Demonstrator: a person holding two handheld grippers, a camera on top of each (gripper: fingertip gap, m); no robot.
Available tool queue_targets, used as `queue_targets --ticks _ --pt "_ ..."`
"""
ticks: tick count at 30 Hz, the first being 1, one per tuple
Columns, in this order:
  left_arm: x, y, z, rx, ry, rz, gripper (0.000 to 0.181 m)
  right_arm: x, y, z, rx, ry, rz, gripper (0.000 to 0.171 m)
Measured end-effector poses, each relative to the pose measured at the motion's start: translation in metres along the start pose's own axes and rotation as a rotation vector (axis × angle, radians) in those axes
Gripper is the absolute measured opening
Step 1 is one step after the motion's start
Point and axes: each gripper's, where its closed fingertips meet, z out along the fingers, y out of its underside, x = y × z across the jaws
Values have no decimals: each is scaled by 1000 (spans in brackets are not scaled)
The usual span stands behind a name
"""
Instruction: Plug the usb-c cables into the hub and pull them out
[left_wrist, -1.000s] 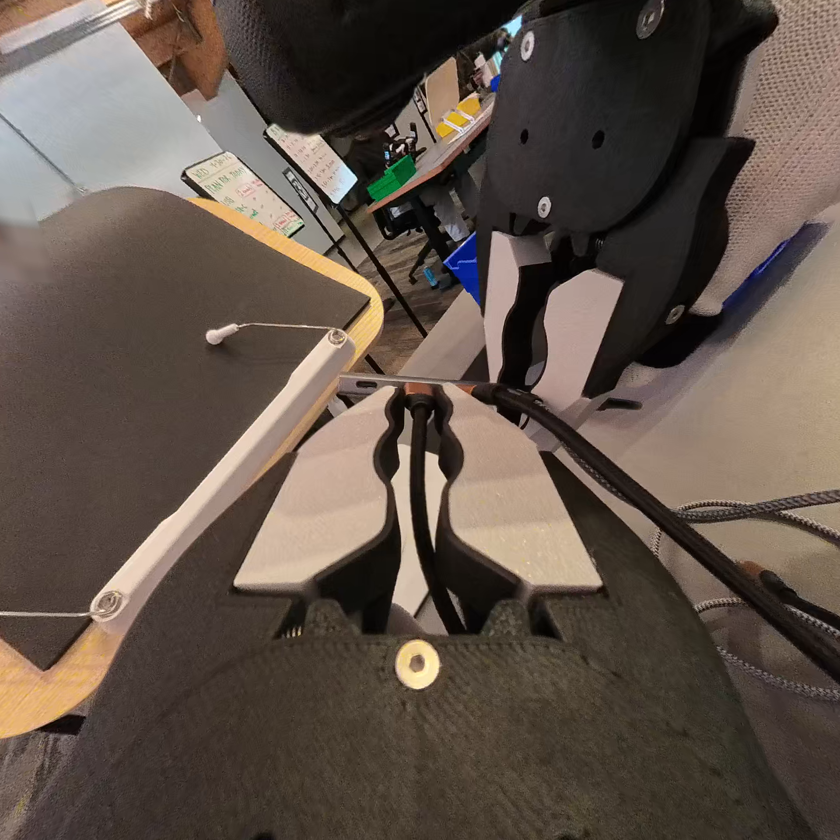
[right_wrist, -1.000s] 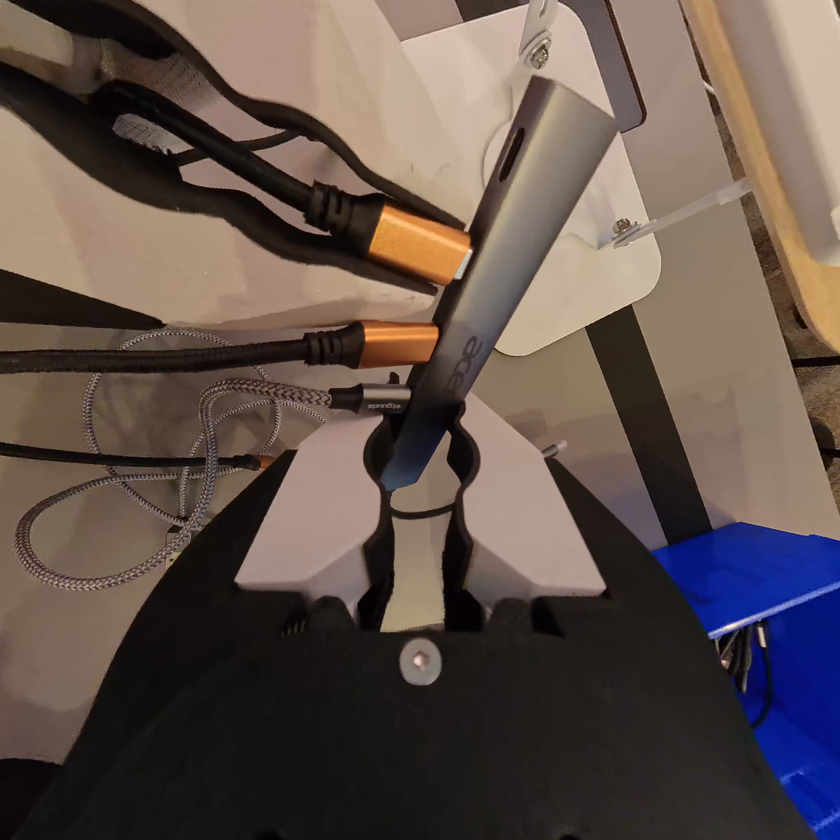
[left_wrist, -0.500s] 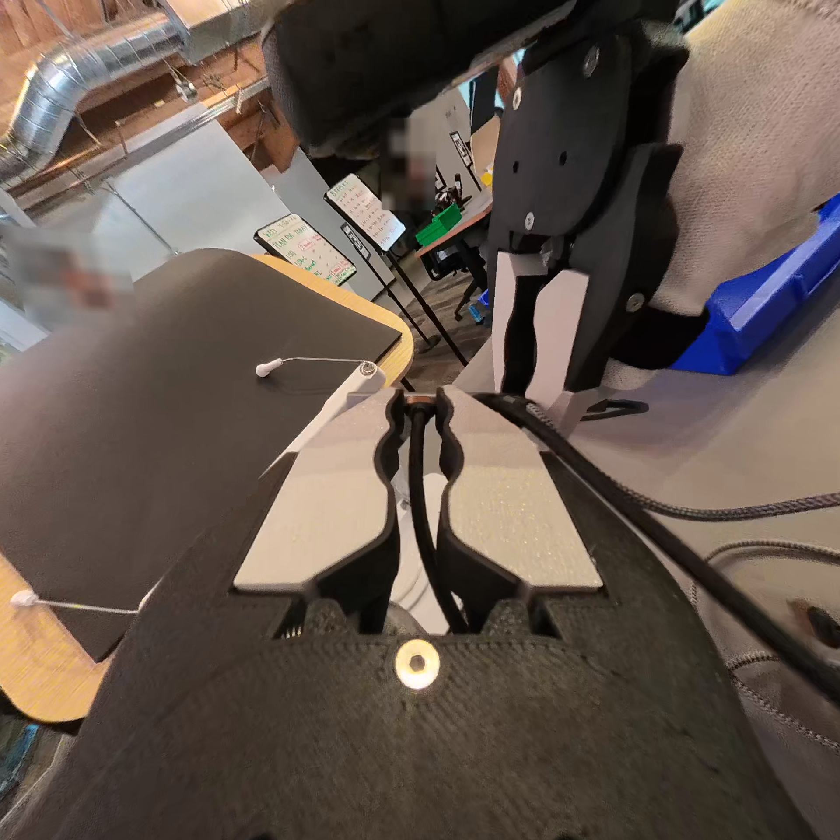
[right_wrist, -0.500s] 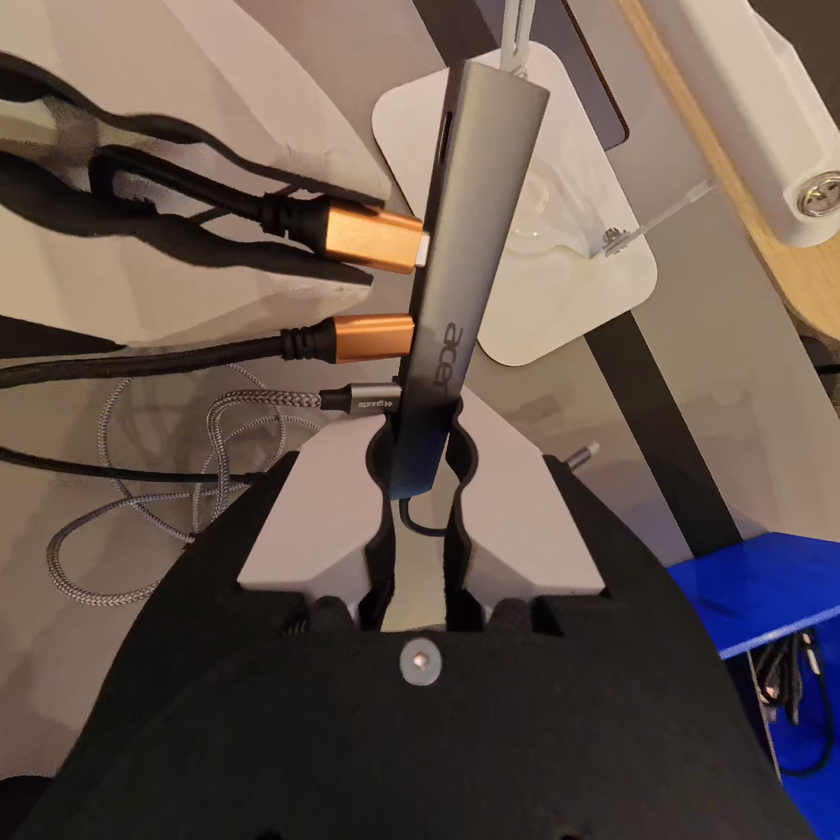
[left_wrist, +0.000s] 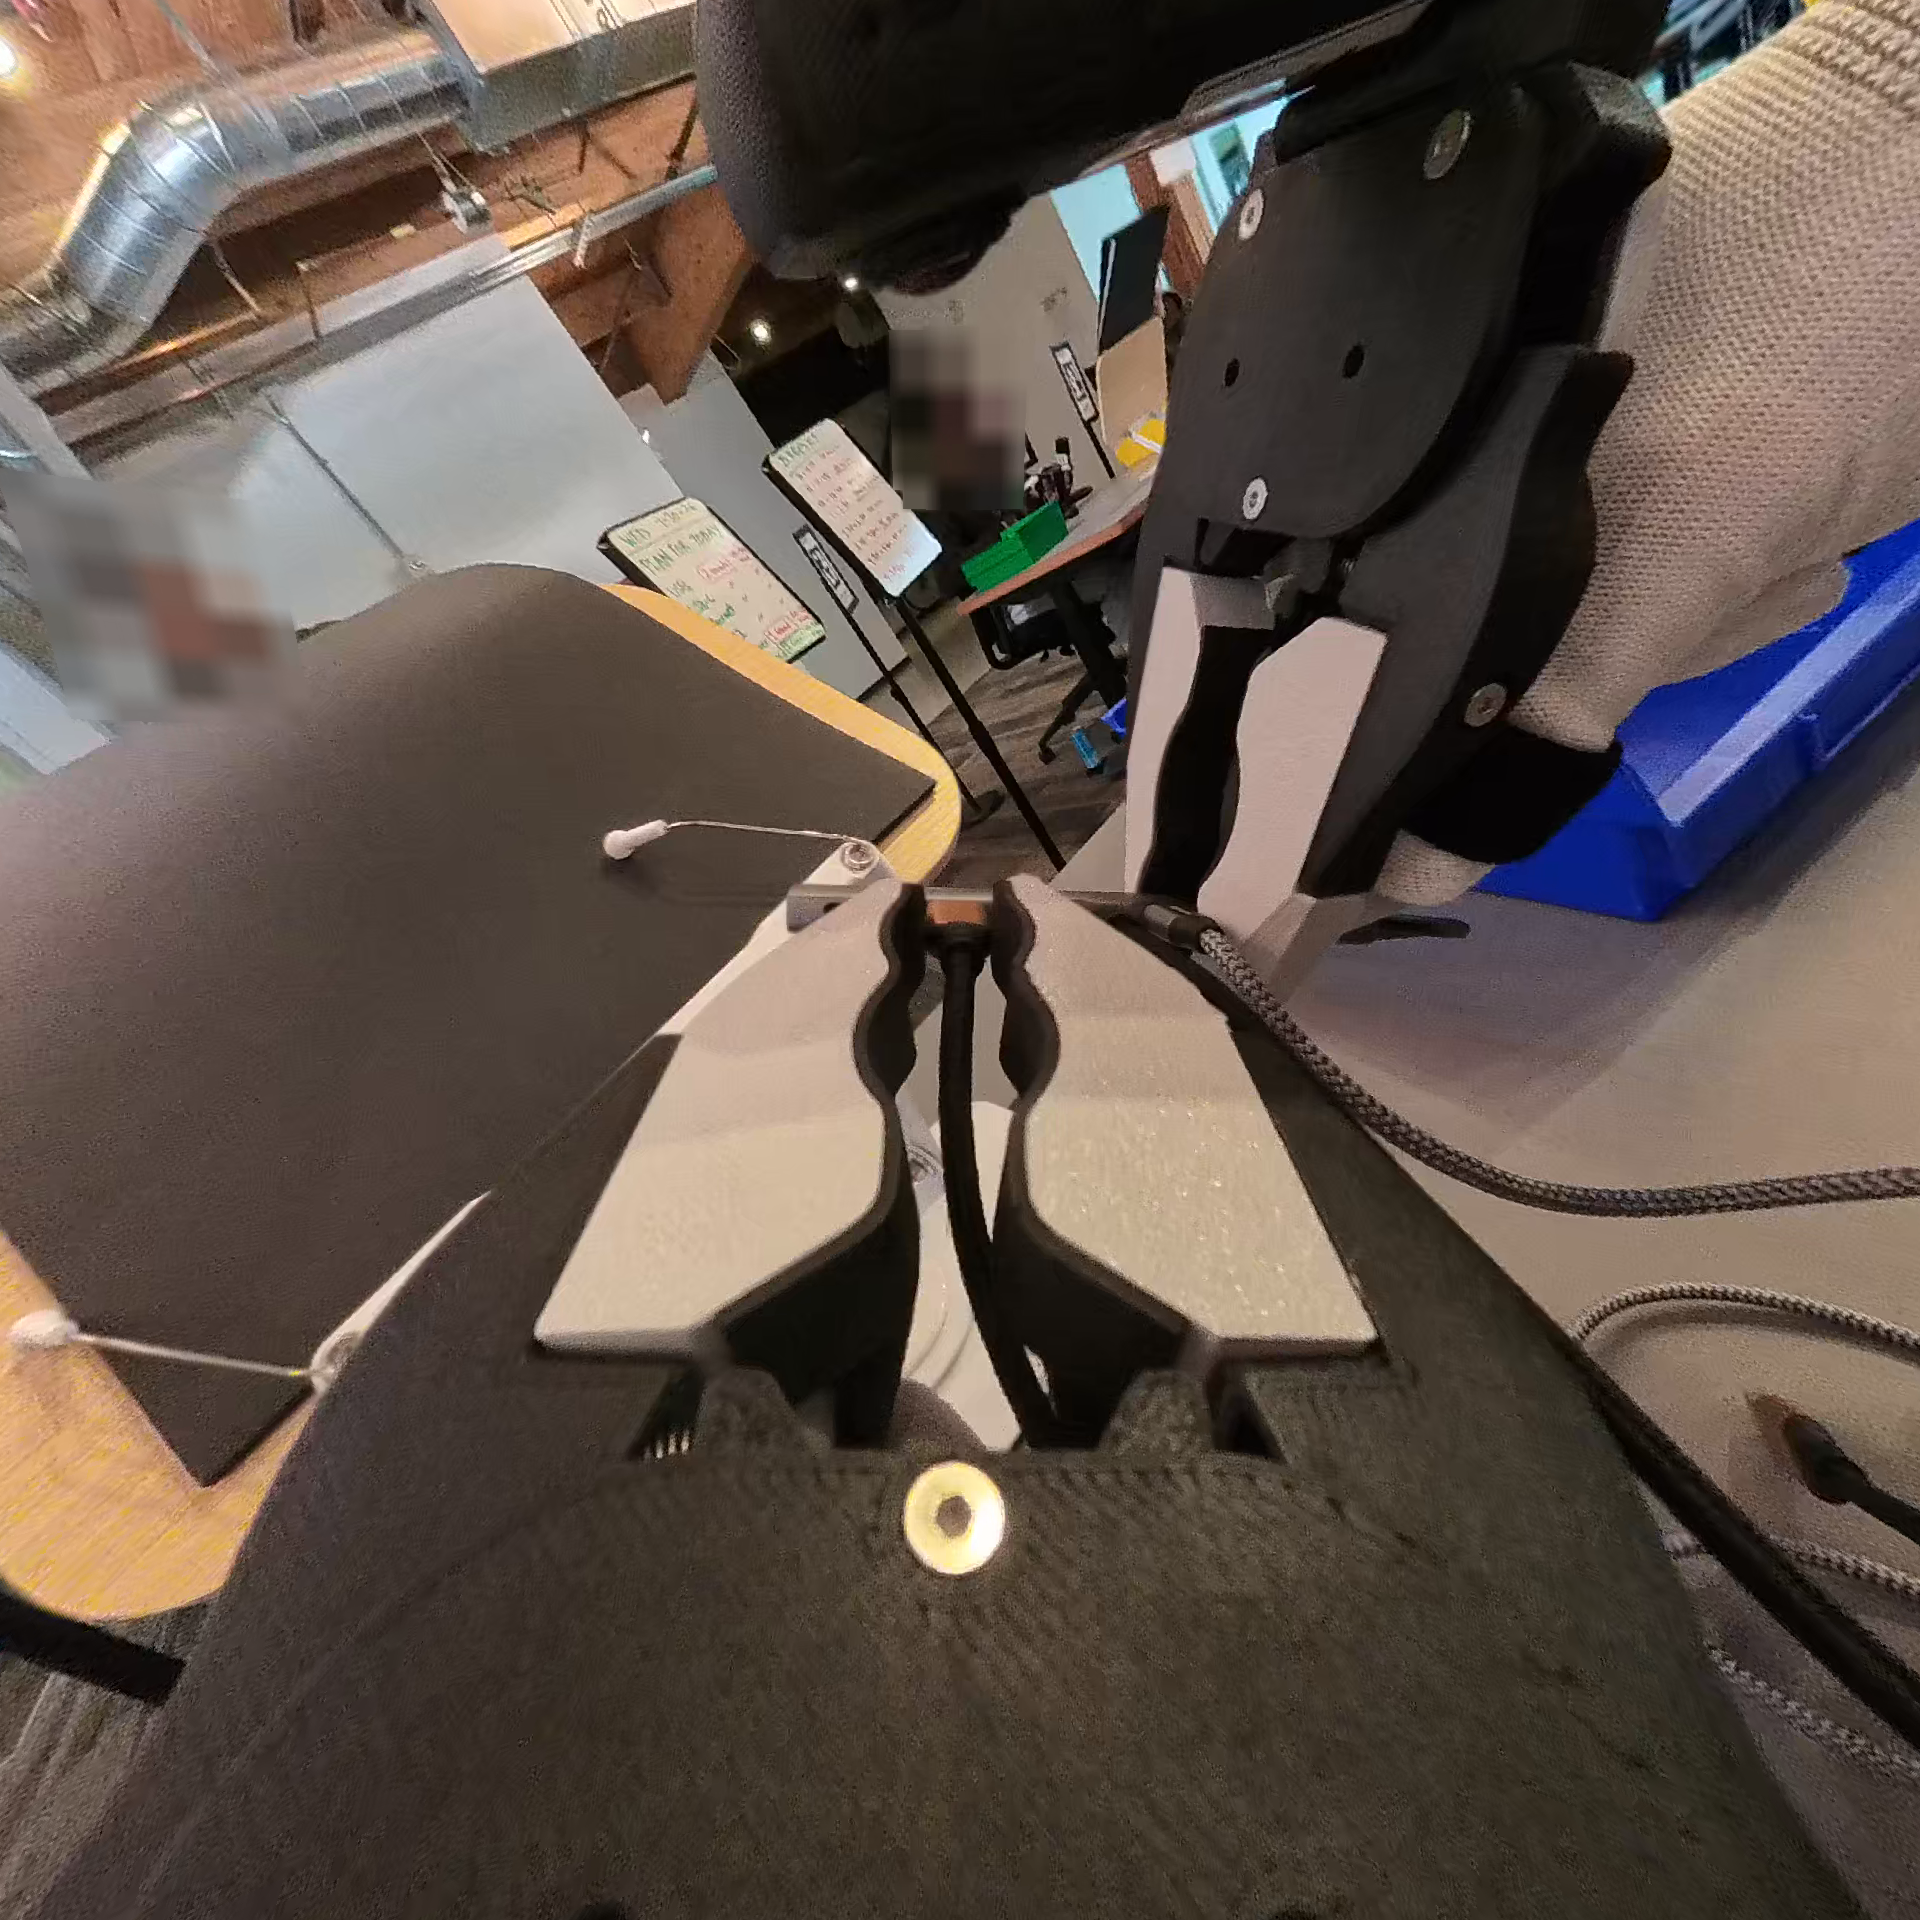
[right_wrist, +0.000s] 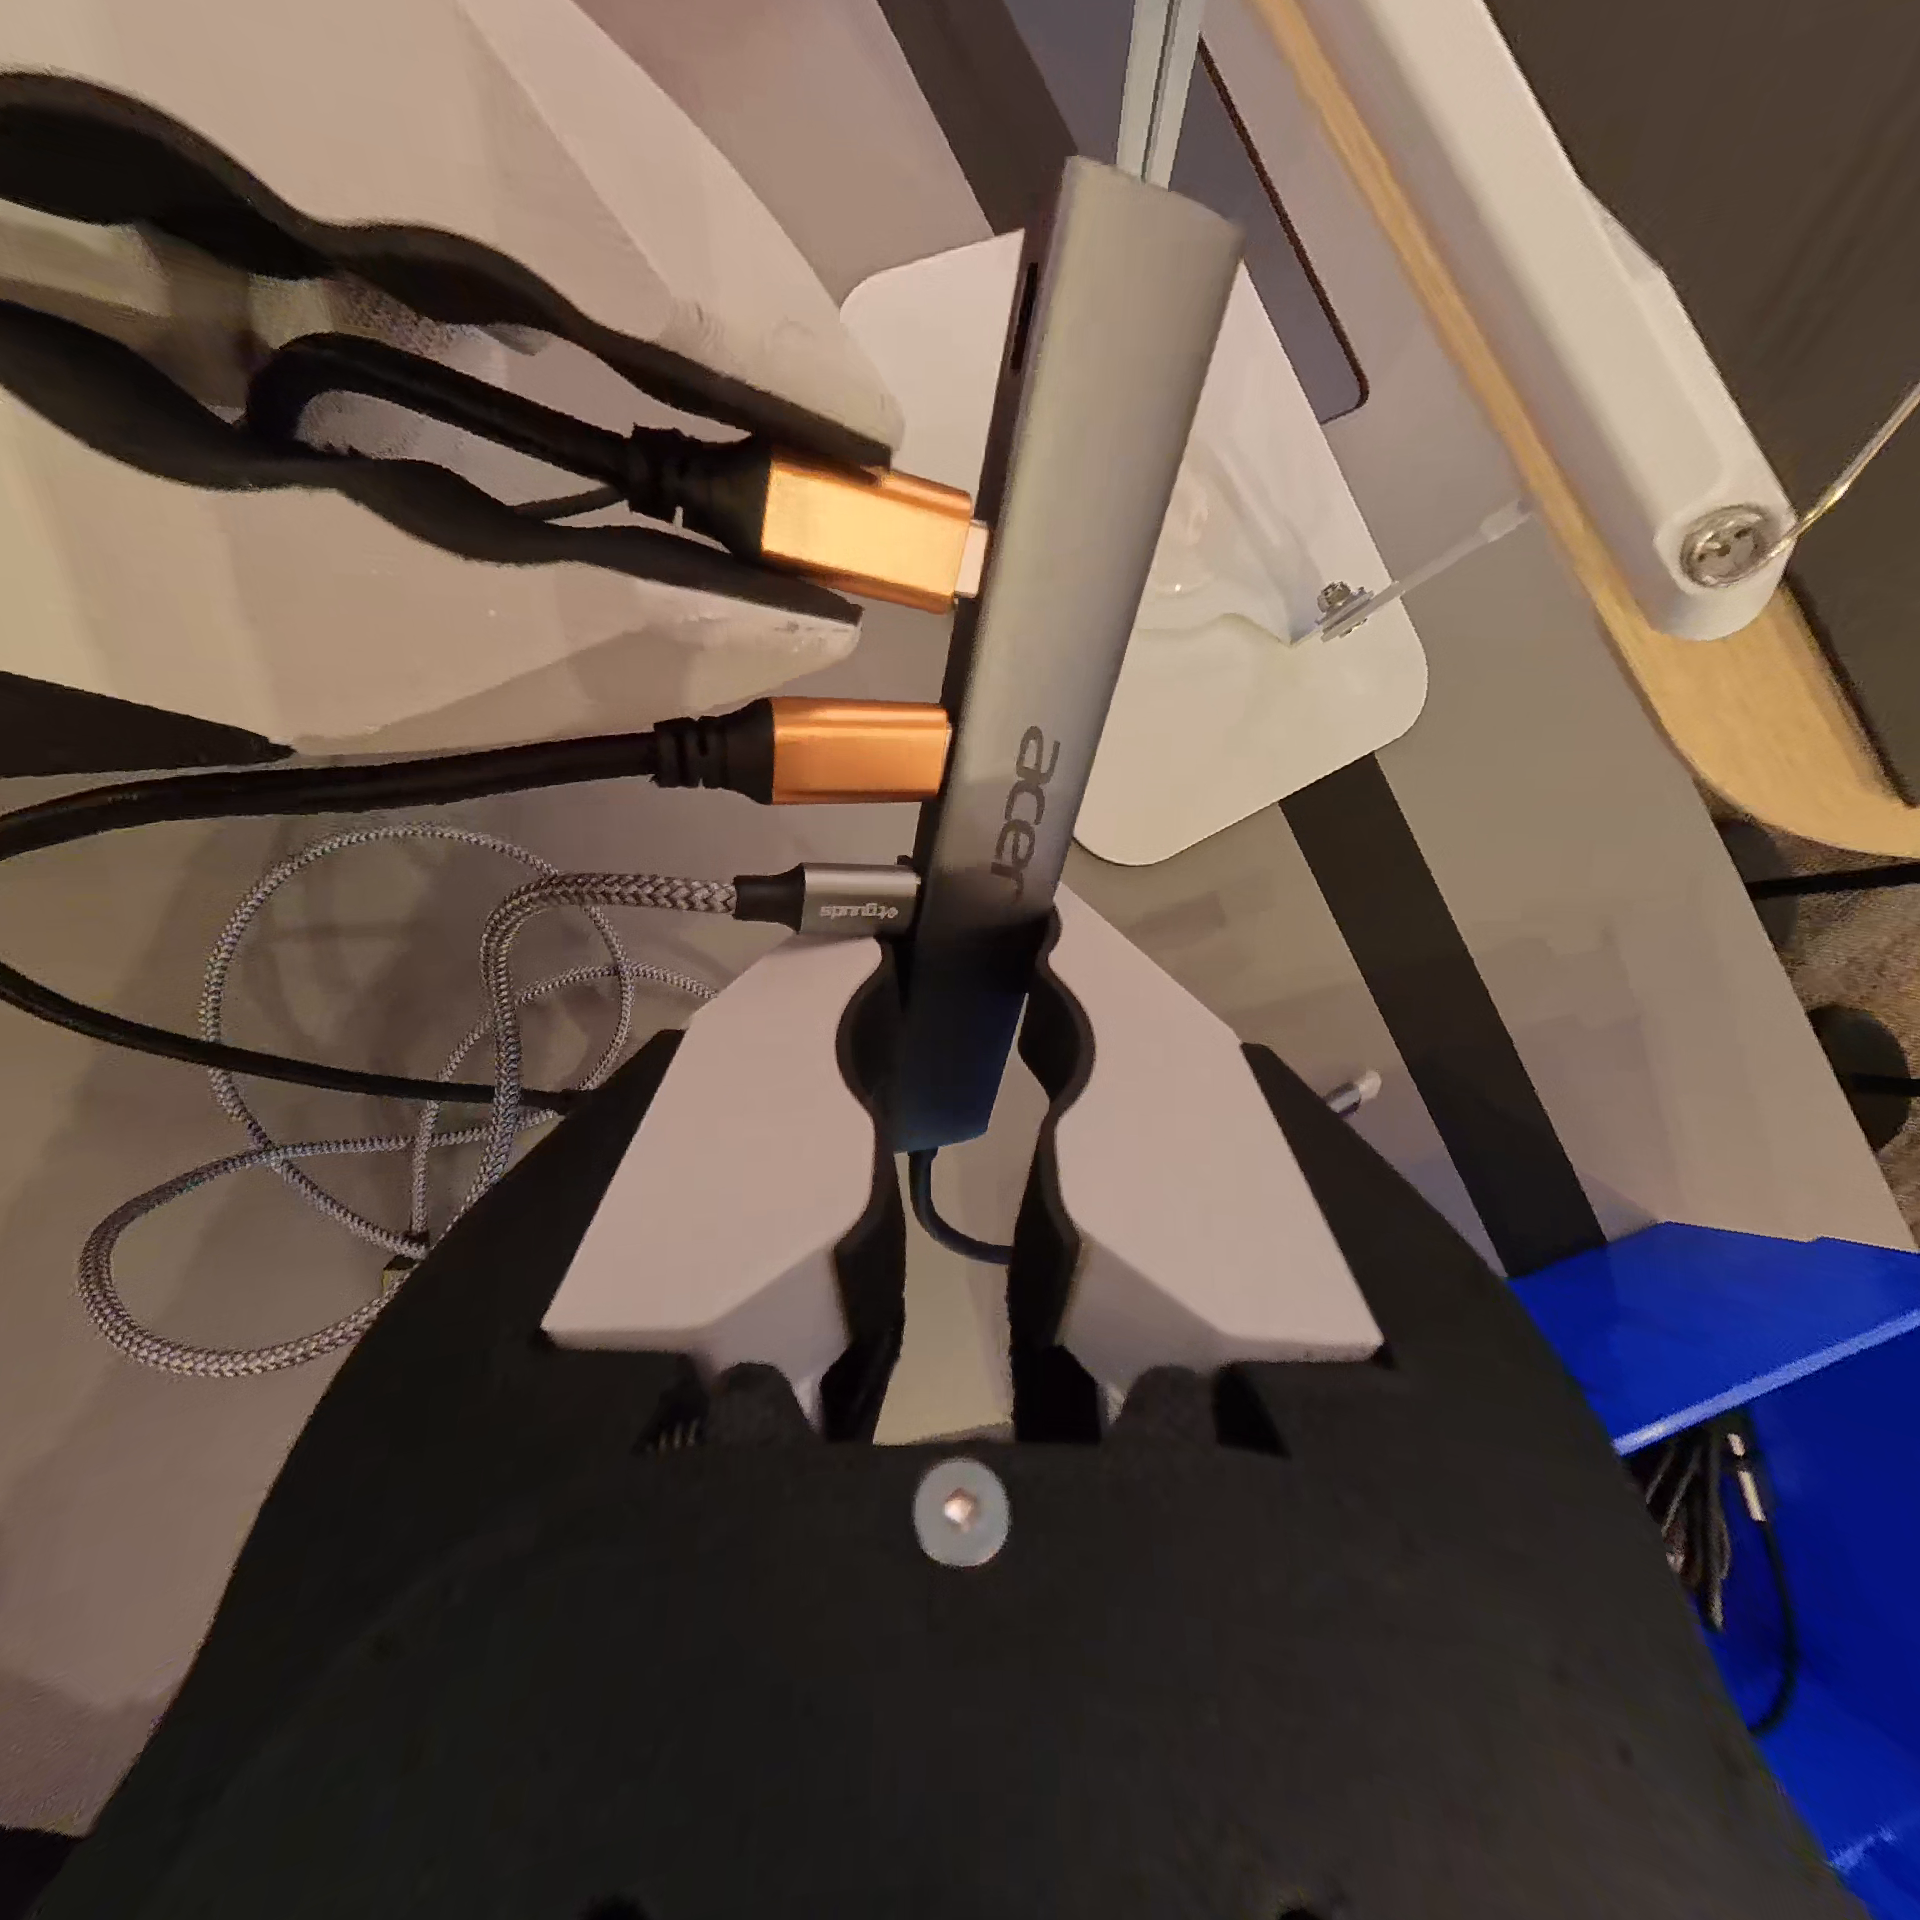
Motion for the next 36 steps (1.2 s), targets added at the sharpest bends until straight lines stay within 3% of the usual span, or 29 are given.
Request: queue_targets --ticks 29,36 --pt "-6 -4 -6 38 131 -203 14 -8 -10 -4 -50 71 -72 18" --pt "-8 2 -6 -28 167 -181 13 -1 -9 -13 -77 154 -105 20"
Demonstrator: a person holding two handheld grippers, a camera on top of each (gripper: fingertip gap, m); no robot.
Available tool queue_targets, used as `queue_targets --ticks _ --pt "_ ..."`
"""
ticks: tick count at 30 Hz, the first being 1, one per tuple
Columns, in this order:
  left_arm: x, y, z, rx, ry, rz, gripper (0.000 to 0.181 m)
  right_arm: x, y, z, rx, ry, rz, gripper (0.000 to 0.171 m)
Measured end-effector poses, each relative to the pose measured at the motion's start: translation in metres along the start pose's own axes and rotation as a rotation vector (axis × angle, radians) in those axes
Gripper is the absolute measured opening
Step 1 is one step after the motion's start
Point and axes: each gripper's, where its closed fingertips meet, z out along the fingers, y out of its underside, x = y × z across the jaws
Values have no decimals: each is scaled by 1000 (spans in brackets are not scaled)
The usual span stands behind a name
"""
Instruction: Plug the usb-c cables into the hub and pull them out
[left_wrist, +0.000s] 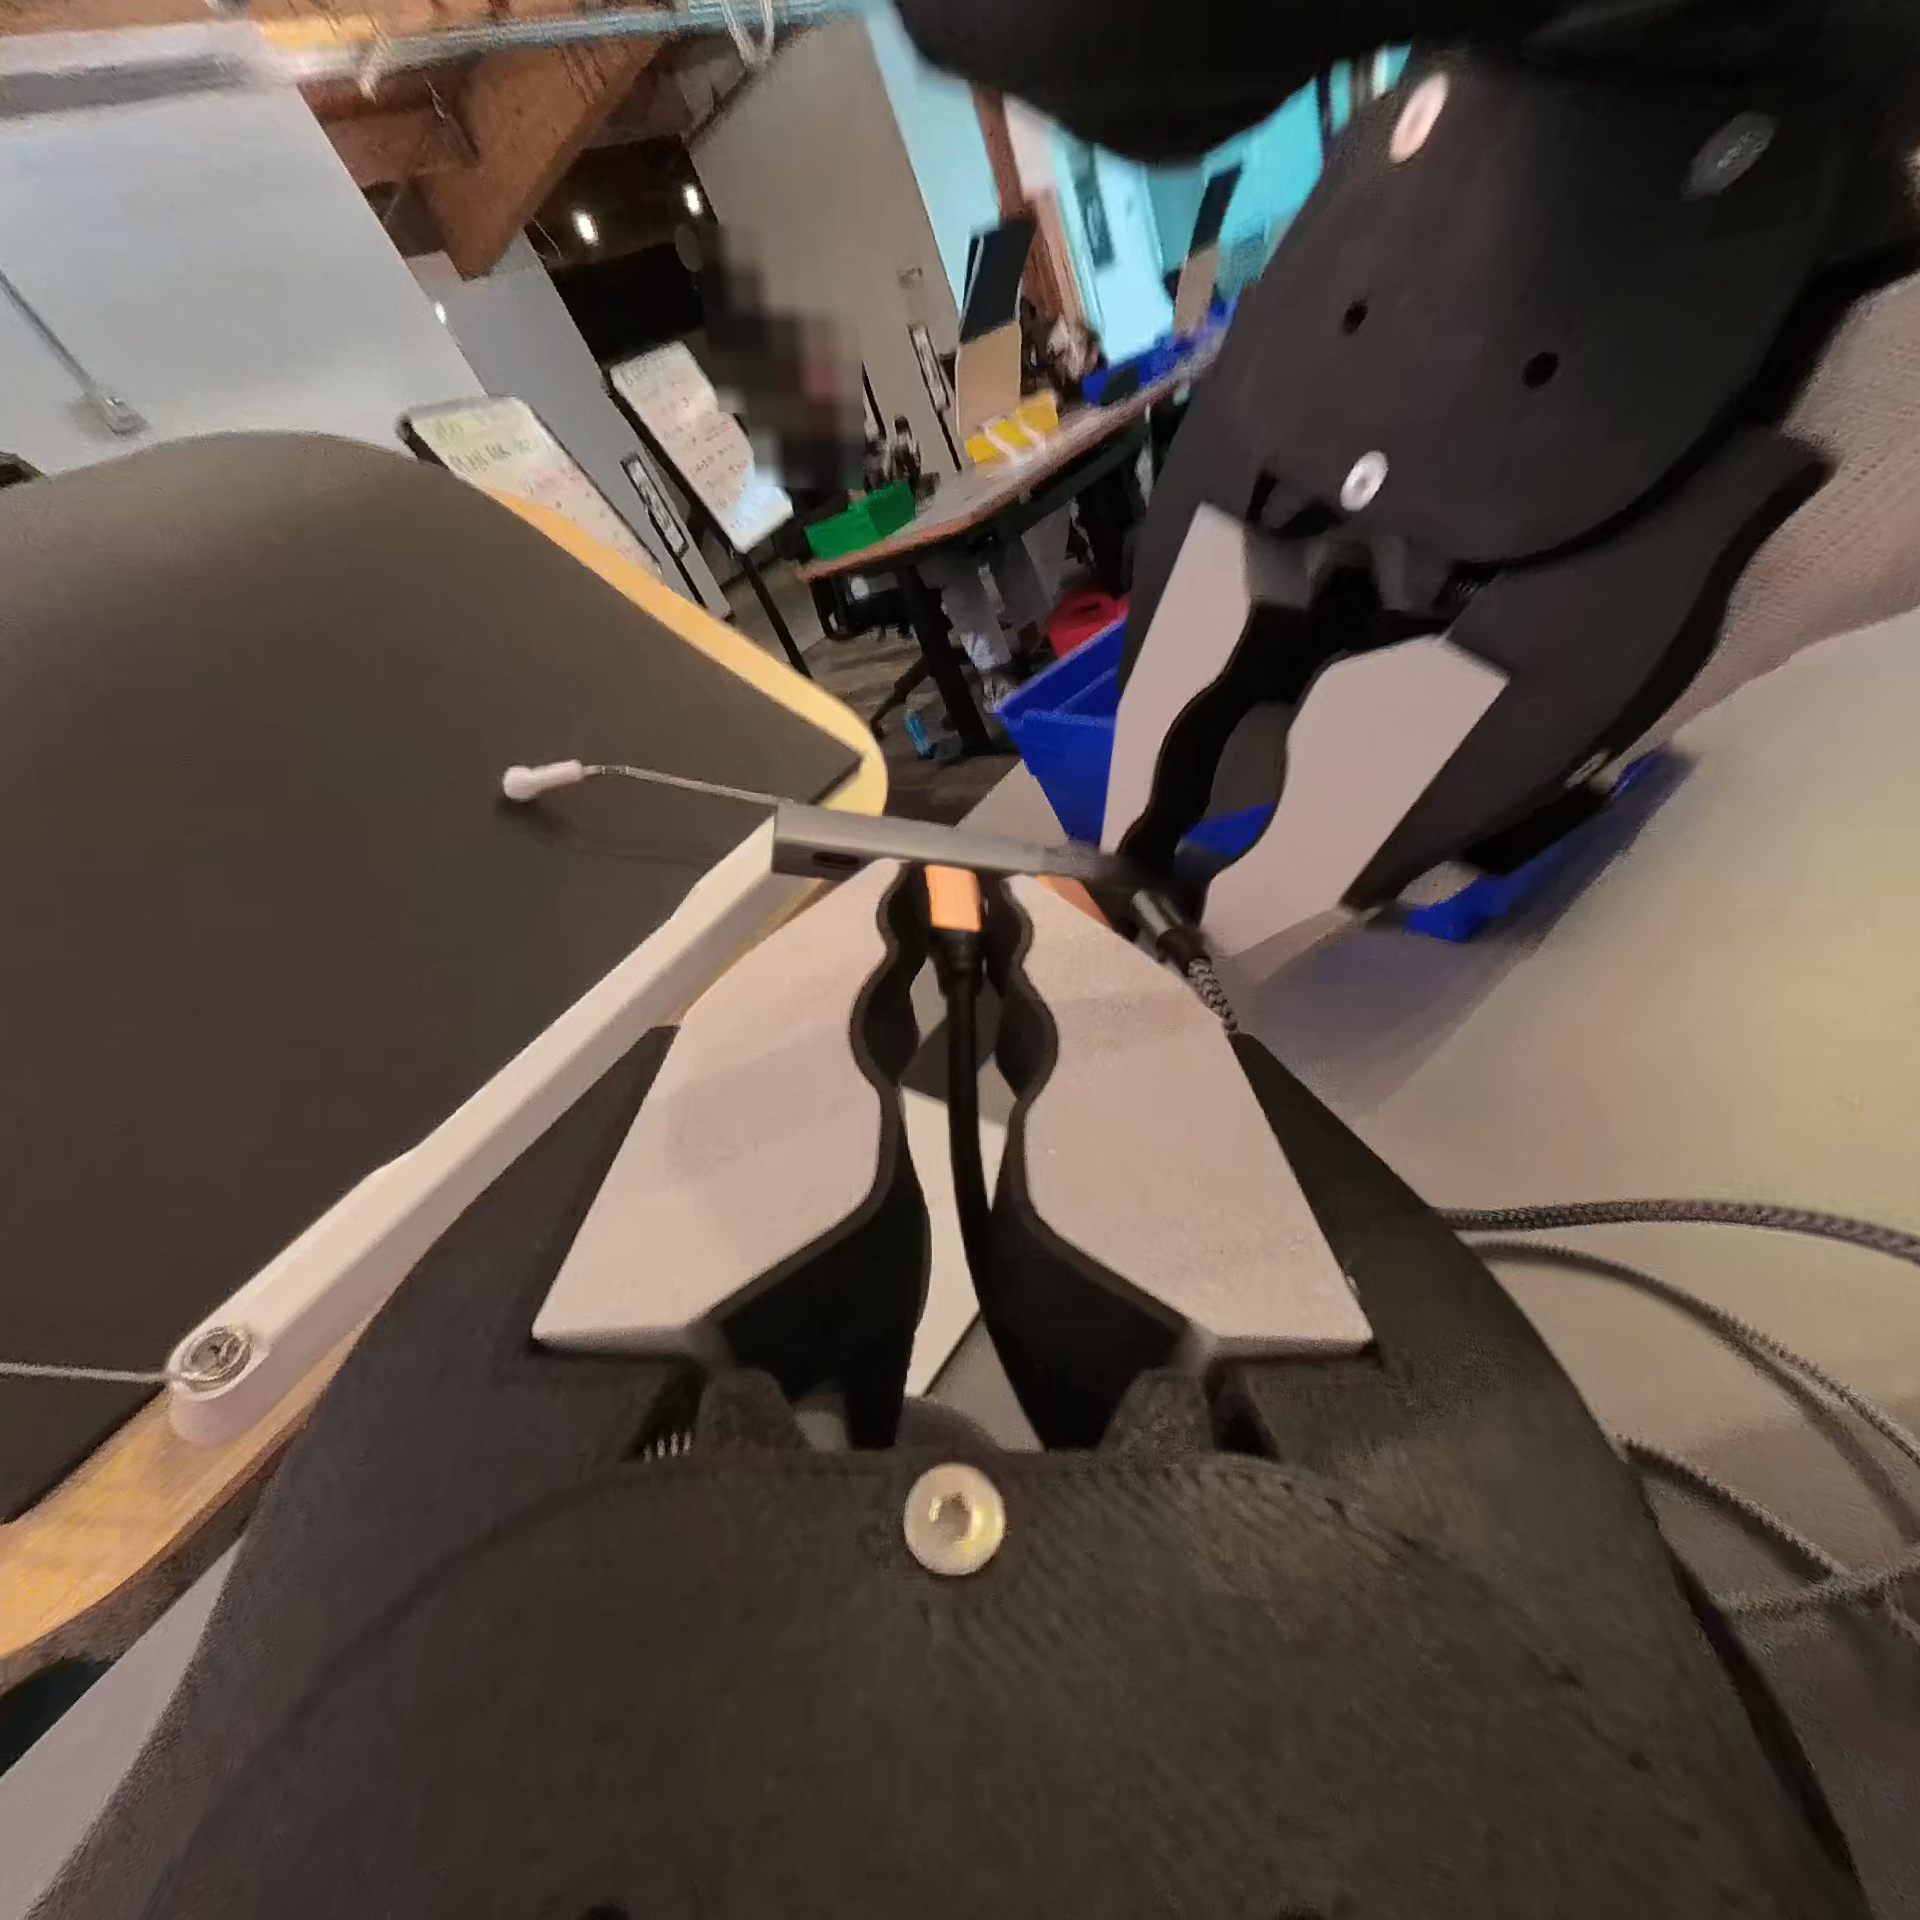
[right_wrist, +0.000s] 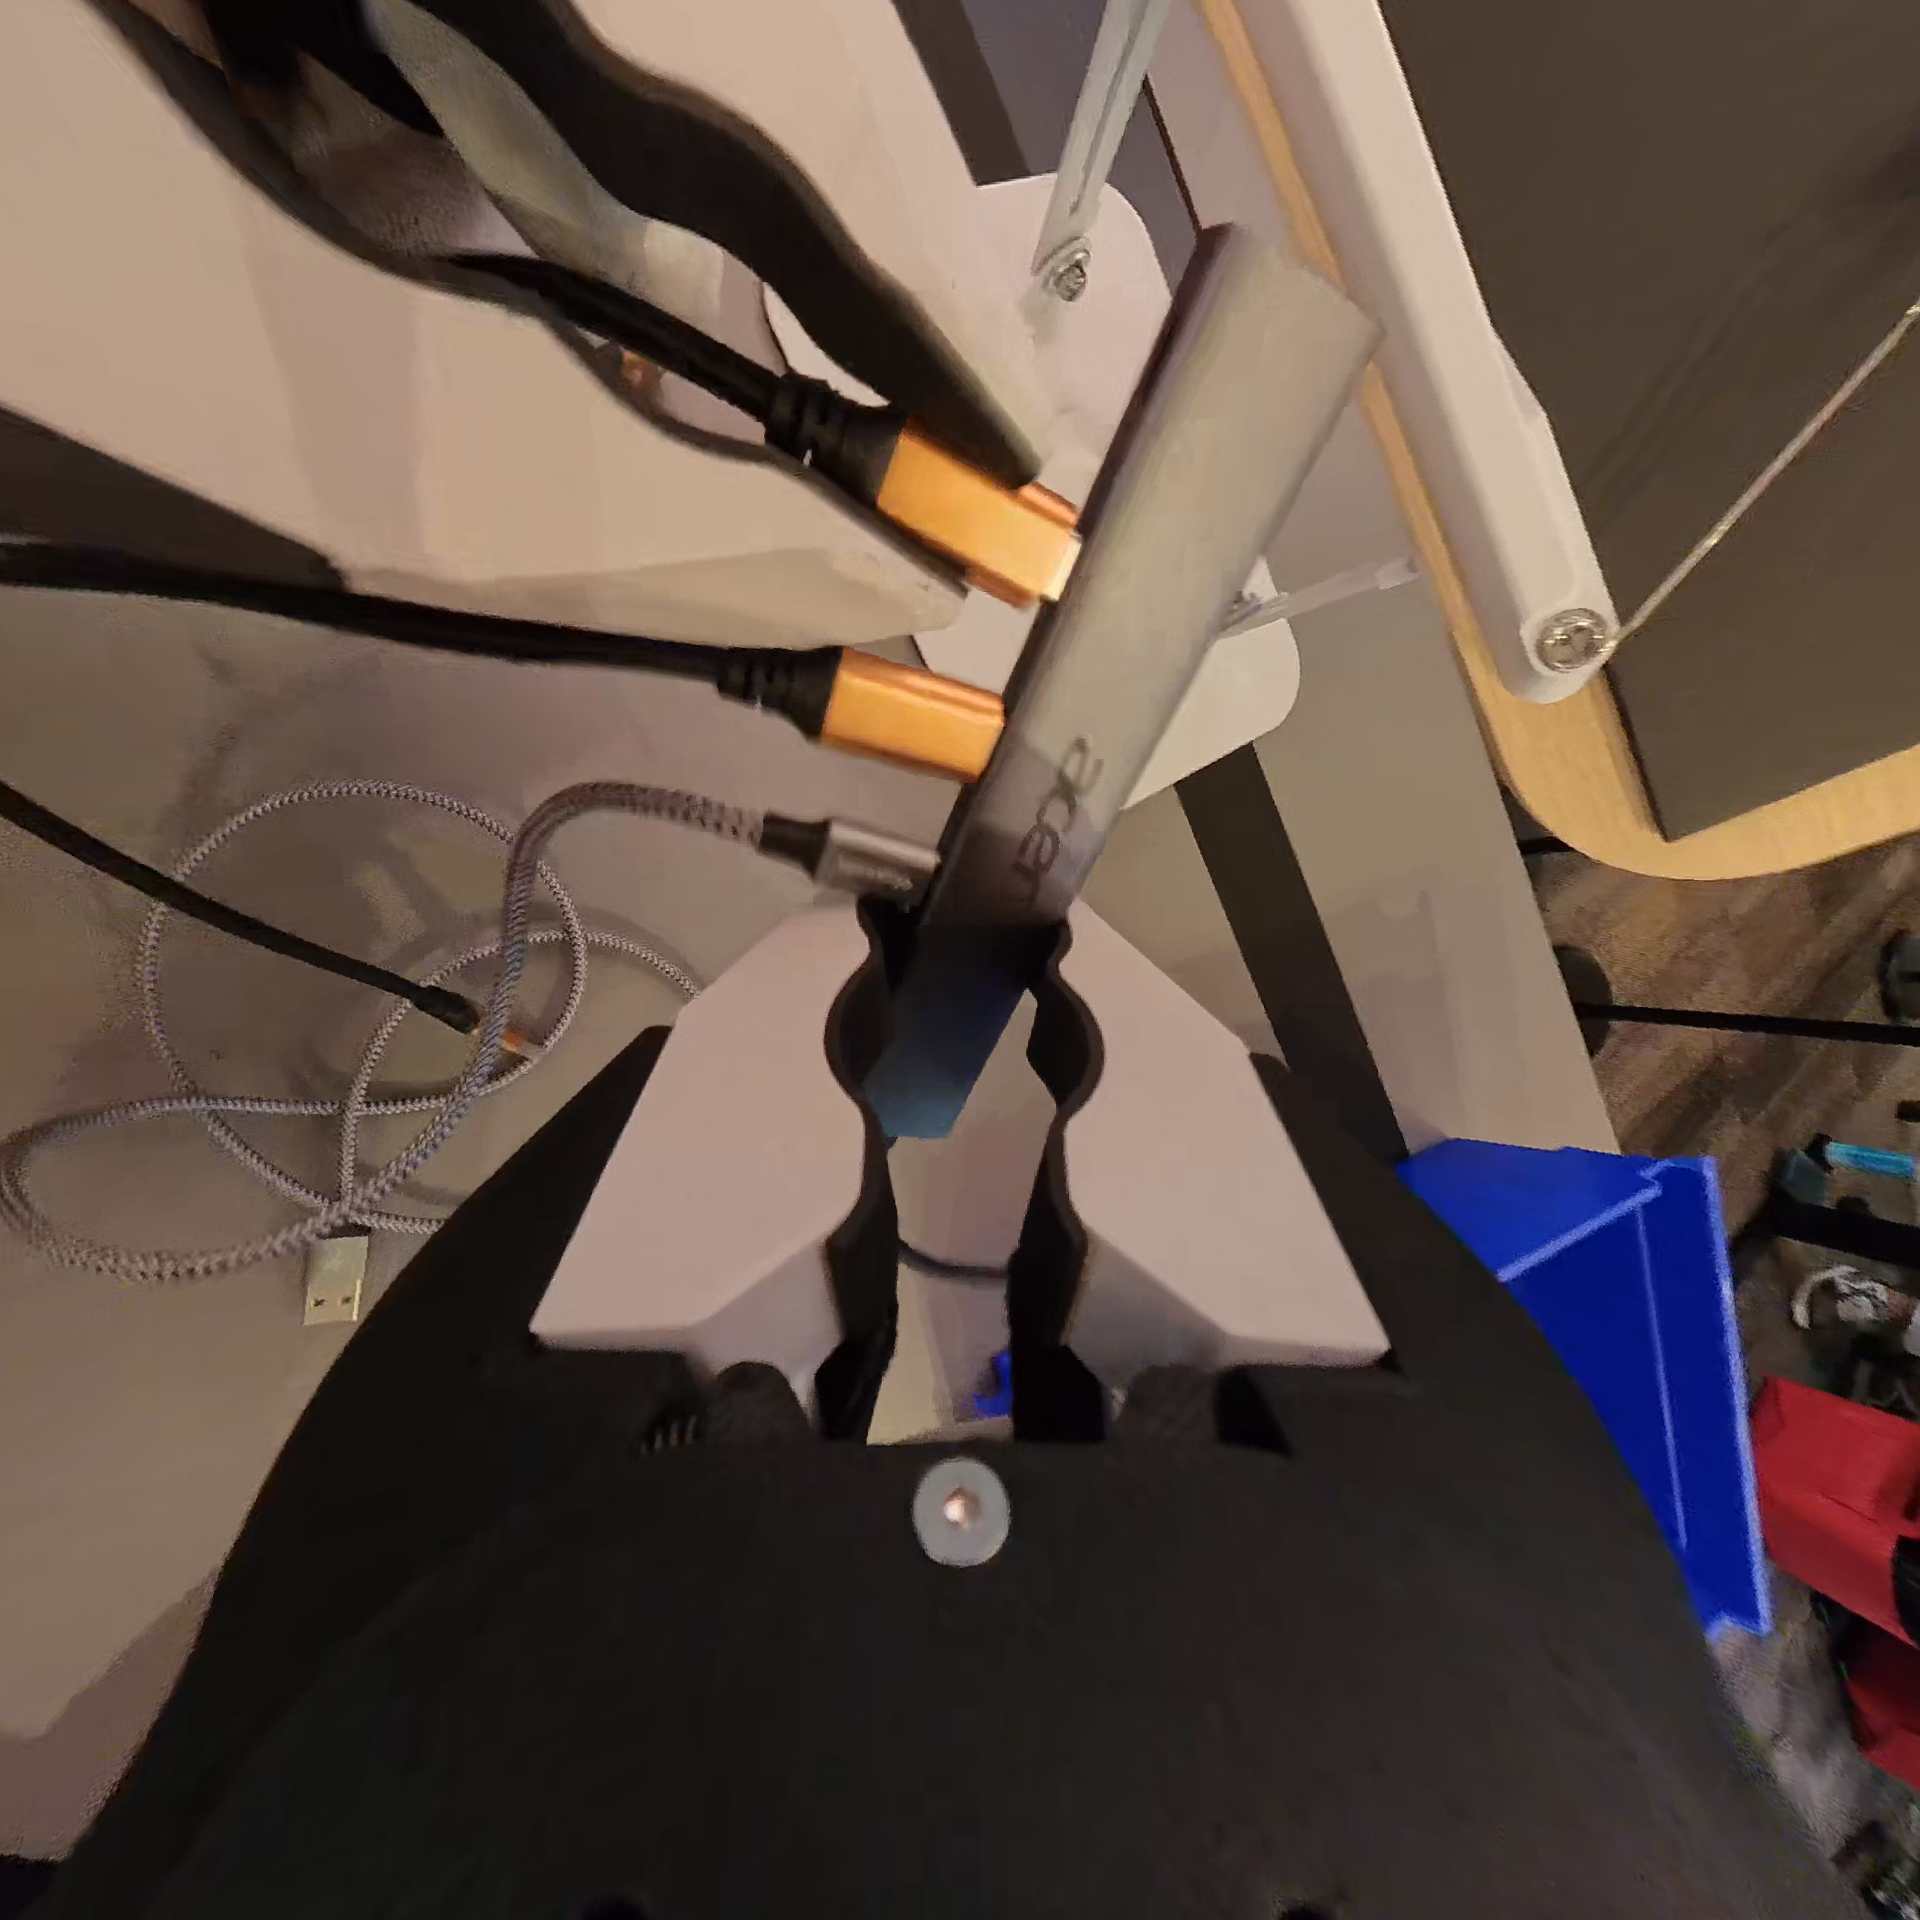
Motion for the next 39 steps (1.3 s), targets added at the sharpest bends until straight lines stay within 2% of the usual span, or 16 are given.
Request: queue_targets --ticks 1,3,9,12,15,18,22,25,28,30,33,37,39 --pt "5 6 2 -37 35 22 2 -1 -7 -5 29 13 -11 19" --pt "9 6 2 -22 48 14 2 3 -4 -7 -13 70 -40 19" --pt "12 8 5 -47 35 47 1 -4 1 -1 -4 -3 -6 19" --pt "19 17 4 -85 103 36 0 -11 2 8 -11 -47 8 18" --pt "11 11 -2 -34 110 -20 5 -1 11 13 -7 -50 41 18" --pt "5 20 -3 -81 116 -40 14 2 23 19 5 -106 78 18" --pt "-4 35 -1 -113 131 -167 27 6 30 25 14 -105 37 18" --pt "-16 43 0 -111 154 -389 48 8 27 24 38 -79 -24 18" --pt "-18 40 0 -56 230 -626 52 1 16 23 74 -70 -104 18" --pt "-10 42 1 -68 309 -743 46 -7 7 24 108 -78 -147 18" --pt "1 43 1 -74 387 -795 22 -11 3 27 113 -72 -165 18" --pt "3 34 -2 -36 443 -850 16 -15 0 28 144 -102 -158 18" --pt "6 29 -4 -20 477 -854 11 -24 1 26 162 -180 -130 30"
